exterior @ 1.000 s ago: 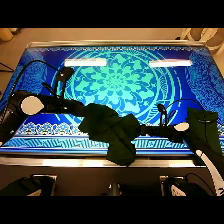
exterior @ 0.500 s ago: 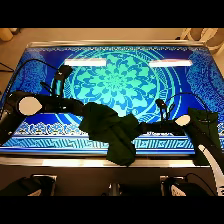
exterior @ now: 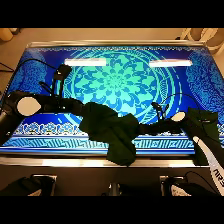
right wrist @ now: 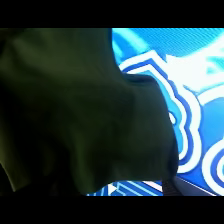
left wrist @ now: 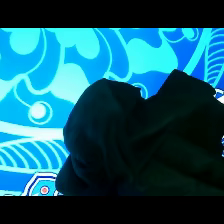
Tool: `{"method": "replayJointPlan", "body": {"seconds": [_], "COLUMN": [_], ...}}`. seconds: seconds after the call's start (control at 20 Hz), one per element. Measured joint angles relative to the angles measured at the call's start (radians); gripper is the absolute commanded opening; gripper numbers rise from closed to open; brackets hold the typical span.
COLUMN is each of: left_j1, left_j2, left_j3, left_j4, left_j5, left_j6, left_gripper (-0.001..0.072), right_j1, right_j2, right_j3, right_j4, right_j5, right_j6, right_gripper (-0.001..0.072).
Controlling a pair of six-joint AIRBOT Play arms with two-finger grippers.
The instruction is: Fold the shirts.
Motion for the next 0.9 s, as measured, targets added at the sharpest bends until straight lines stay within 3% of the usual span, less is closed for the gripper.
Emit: {"method": "replayJointPlan", "body": {"seconds": [0.1,0.15,0.2,0.4,0.6,0.75,0.9], "left_j1": [0.0,0.0,0.0,0.002,0.037,0.089,0.143], "left_j2": [0.0,0.0,0.0,0.0,0.008,0.026,0.056], "left_j3": [0.0,0.0,0.0,0.003,0.116,0.365,0.684], "left_j4": [0.0,0.0,0.0,0.0,0.007,0.007,0.007], "left_j5": [0.0,0.0,0.0,0.002,0.0,0.0,0.018], "left_j6": [0.0,0.0,0.0,0.0,0.002,0.003,0.003], "left_gripper": [0.0025,0.0025,0.0024,0.0024,0.0024,0.0024,0.0024], "right_j1": [0.0,0.0,0.0,0.002,0.001,0.0,0.0], "right_j2": [-0.03,-0.043,-0.056,-0.074,0.044,0.228,0.431], "right_j3": [0.0,0.001,0.001,0.024,0.214,0.507,0.806], "right_j4": [0.058,0.083,0.098,0.127,0.077,-0.067,-0.312], "right_j5": [-0.012,-0.022,-0.032,-0.068,-0.039,-0.073,-0.14], "right_j6": [-0.02,-0.028,-0.035,-0.085,-0.153,-0.145,-0.048], "right_gripper": [0.0478,0.0384,0.0017,0.0016,0.0017,0.0018,0.0017]}}
